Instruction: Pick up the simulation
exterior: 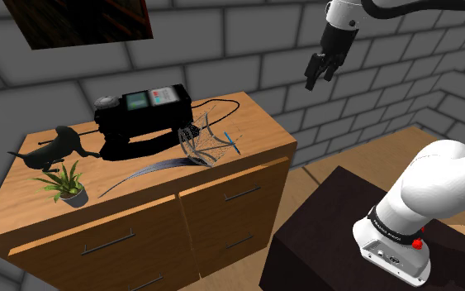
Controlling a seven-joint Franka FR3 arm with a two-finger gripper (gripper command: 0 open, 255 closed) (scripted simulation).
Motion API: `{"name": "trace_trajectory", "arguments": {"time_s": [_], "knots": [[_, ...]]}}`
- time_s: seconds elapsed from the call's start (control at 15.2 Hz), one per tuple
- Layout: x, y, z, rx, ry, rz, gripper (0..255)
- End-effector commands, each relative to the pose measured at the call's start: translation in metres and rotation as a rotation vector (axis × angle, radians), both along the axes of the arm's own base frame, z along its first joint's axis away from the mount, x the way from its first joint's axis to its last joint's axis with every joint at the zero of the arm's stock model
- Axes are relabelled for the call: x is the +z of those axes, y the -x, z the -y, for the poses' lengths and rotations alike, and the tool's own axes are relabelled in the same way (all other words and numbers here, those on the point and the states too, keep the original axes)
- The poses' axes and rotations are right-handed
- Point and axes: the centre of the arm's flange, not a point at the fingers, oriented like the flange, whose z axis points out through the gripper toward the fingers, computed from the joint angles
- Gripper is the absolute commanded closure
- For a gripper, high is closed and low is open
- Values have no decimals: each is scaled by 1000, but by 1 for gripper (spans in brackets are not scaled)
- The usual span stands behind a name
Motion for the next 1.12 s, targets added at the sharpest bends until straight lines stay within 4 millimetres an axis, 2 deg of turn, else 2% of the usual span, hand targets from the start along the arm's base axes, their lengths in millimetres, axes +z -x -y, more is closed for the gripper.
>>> {"name": "trace_trajectory", "arguments": {"time_s": [0.0, 0.53, 1.06], "knots": [[0, 0, 0, 0, 0, 0, 0], [-58, -73, -22, 148, -37, 67, 0], [-110, -145, -58, 296, -74, 134, 0]]}}
